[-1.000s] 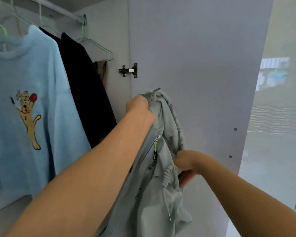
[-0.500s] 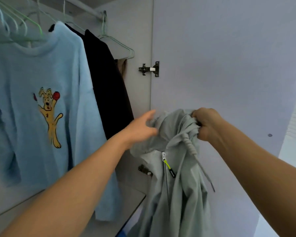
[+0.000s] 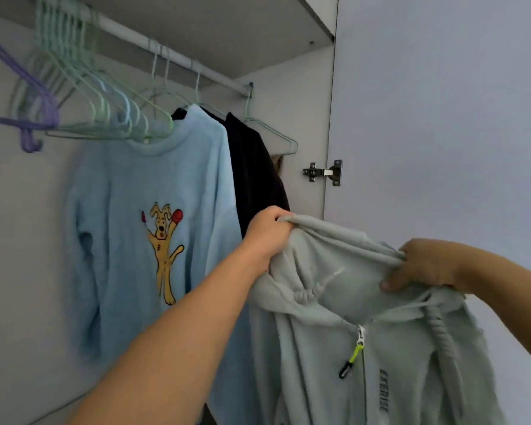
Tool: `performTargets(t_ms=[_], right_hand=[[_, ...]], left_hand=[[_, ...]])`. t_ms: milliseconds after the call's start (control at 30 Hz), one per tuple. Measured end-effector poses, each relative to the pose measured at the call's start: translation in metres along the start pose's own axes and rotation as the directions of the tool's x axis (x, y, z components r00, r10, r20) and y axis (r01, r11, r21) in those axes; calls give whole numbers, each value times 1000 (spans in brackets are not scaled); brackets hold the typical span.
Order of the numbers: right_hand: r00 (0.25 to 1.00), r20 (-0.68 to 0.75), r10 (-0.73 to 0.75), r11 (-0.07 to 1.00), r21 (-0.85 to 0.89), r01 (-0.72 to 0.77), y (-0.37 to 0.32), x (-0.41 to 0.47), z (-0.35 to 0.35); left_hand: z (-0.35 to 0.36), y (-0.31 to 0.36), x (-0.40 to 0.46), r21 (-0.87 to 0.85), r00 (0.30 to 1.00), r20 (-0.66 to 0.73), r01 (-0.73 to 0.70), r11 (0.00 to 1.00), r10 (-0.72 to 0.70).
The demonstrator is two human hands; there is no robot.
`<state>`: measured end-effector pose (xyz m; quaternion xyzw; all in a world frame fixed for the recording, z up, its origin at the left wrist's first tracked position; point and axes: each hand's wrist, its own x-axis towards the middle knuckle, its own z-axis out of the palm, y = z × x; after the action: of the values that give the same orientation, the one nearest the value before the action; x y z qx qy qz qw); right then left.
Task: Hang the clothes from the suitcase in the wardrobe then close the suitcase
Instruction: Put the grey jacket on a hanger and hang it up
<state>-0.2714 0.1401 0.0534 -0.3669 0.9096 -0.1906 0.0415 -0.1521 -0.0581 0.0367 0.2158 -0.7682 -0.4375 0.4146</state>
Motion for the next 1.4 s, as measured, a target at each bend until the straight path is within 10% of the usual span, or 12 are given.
performTargets(t_ms=[200,367,500,1133,1400], right_hand=[[988,-118,99,730,684,8,-39,4,-15],[977,-204,63,549,825,137,-88,2,-16],[980,-198,38,490,858,154,-117,-2,-10],[976,-213,50,474,865,164,-135,-17,-5],[974,-217,64,461,872,164,-131,-11,-6]], left_hand=[[-35,27,12,307,941,-159,-241,921,299],[-68,54,-3,87,588,-737,-408,909,334],[-96,62,12,16,662,-742,-132,991,100],[-150,52,46,249,686,-727,307,919,-33],[-147,53,71,-82,747,-664,-128,988,41]])
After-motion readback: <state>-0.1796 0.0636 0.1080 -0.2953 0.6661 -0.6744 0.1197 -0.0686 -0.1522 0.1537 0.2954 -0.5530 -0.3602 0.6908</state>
